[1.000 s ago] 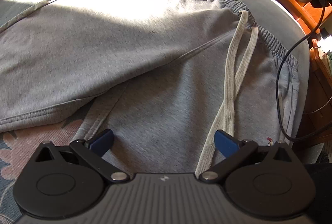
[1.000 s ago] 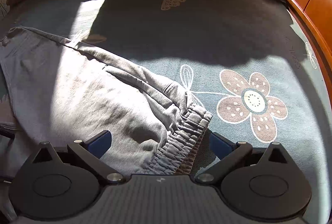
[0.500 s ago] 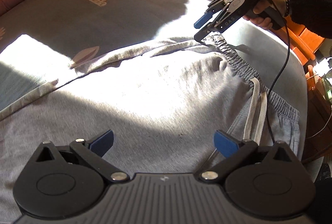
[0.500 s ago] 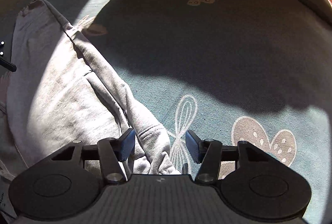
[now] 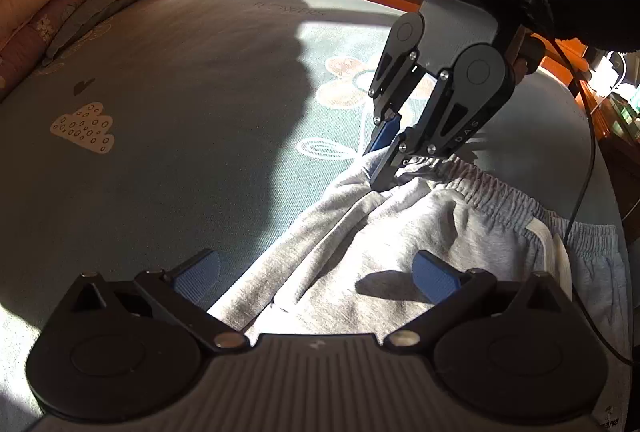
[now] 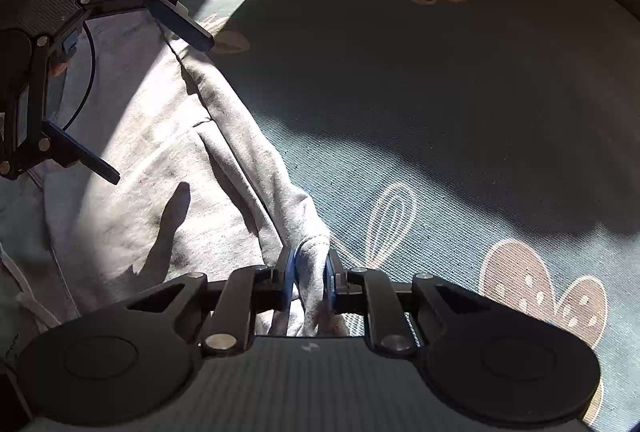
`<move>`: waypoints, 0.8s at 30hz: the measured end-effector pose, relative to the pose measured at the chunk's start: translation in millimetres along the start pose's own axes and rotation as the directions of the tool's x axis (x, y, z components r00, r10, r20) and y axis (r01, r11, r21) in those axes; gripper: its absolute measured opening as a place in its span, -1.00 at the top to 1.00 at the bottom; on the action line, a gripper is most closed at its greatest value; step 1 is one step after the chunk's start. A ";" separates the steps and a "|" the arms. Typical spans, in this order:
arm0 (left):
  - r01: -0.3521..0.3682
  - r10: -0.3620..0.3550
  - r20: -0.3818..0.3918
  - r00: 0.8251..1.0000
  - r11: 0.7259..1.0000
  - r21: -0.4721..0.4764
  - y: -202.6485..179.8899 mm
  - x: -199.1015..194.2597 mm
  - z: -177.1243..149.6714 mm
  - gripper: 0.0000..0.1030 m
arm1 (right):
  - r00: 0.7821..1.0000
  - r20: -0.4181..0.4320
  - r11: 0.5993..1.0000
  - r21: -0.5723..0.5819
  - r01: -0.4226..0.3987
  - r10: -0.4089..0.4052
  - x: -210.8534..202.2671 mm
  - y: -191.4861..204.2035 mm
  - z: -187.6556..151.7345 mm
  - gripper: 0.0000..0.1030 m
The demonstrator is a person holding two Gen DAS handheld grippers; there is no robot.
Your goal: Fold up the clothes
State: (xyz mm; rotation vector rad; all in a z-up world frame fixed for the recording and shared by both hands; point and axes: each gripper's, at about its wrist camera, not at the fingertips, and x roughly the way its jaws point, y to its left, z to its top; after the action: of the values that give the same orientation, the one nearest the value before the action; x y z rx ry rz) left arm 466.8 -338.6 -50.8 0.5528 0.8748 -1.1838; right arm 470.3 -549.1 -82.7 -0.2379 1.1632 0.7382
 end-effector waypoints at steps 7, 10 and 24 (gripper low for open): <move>0.133 -0.120 -0.108 0.987 0.984 0.121 4.3 41.8 30.0 -0.95 | 0.998 0.067 0.995 -0.095 0.030 -0.024 -28.2 21.8 1.1 0.76; 0.198 -0.172 -0.161 0.972 0.966 0.166 5.1 56.6 42.5 -0.68 | 0.996 0.079 0.988 -0.143 0.051 -0.040 -35.9 31.1 1.1 0.76; 0.371 -0.231 -0.385 0.894 0.863 0.343 -24.1 86.4 55.3 0.46 | 0.994 0.077 0.958 -0.267 0.100 -0.082 -44.8 56.4 -8.0 0.79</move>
State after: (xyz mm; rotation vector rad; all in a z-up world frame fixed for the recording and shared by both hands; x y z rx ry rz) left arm 470.6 -436.8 -88.8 1.0064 1.0326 -1.6138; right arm 419.6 -529.3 -34.7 -0.4900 0.9810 0.8175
